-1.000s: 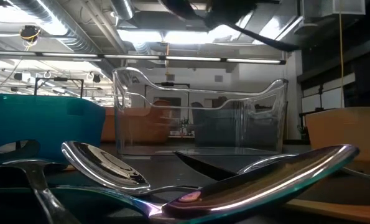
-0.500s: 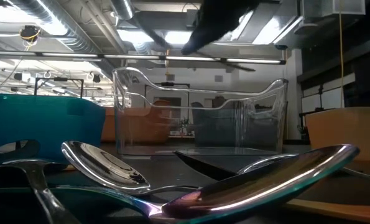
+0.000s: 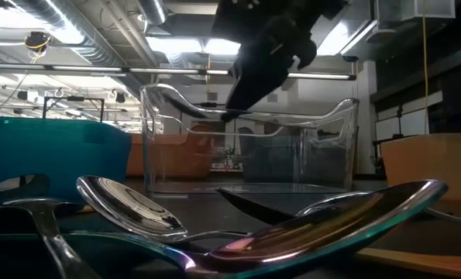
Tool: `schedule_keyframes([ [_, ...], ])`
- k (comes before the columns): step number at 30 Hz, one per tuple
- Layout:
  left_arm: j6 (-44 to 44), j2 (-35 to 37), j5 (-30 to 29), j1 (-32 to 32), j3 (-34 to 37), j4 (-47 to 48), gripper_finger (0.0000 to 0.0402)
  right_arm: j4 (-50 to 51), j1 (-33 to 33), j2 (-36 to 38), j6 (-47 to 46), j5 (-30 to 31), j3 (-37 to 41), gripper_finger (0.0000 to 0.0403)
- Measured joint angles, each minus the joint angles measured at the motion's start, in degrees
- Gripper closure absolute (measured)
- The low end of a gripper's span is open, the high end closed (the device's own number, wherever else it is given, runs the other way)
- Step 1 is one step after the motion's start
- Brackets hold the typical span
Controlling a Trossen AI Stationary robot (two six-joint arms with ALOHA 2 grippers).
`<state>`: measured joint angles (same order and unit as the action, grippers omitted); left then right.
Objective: Sort silverware by color (type)
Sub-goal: Put the purple spoon into the transparent bin
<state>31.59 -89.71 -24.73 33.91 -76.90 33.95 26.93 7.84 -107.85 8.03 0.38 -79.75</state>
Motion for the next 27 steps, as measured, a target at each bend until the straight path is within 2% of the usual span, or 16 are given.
schedule_keyframes([
  [15,2.8,0.0,0.3,2.3,0.0,0.1,0.0327,0.1,0.0,-4.5,-0.1,1.6,0.0,0.0402],
  [27,21.1,0.0,8.5,6.6,0.0,1.3,0.0327,2.0,0.0,-6.1,-0.2,1.6,0.0,0.0402],
])
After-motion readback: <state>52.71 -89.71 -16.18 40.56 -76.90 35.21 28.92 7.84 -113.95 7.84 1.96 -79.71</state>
